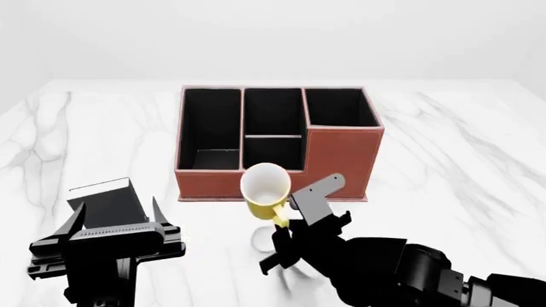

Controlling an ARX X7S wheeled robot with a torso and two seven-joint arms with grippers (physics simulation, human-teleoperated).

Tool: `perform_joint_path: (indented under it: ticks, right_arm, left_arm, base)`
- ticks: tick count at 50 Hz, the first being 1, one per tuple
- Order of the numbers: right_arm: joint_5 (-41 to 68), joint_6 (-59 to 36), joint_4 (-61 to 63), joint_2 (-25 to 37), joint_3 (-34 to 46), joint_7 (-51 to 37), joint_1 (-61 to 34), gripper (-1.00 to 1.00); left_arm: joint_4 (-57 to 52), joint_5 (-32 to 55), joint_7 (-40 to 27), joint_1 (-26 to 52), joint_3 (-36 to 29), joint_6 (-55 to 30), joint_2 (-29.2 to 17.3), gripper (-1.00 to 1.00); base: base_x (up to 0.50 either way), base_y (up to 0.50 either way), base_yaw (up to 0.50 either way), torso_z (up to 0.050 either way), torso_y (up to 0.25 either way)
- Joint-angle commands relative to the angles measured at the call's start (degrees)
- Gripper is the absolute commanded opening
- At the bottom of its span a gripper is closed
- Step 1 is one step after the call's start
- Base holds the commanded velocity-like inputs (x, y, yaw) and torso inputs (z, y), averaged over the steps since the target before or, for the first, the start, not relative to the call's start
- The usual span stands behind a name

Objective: Pick up the yellow and white mug and place it to the right of the caddy.

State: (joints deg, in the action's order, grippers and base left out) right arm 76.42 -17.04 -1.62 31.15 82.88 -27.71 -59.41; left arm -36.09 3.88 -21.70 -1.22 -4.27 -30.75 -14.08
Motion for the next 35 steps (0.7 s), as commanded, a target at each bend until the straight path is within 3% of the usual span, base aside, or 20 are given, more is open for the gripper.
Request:
perform_joint_path:
  ticks: [1, 35]
  right_arm:
    - [-1.49, 0.60, 2.86, 3.83, -2.12, -2.61, -0.09, -1.00]
    - [1.42, 2.75, 4.33, 13.75, -5.78, -8.17, 1.47, -1.00]
  left_arm:
    - [0.55, 0.06, 0.18, 0.20, -0.09, 0.40, 0.08, 1.00]
    - [0.45, 0.53, -0.90, 0.52, -0.82, -0.08, -0.49, 1.00]
  base:
    - [0.00, 0.00, 0.00, 0.000, 0.000]
    - [0.00, 0.00, 0.00, 0.000, 0.000]
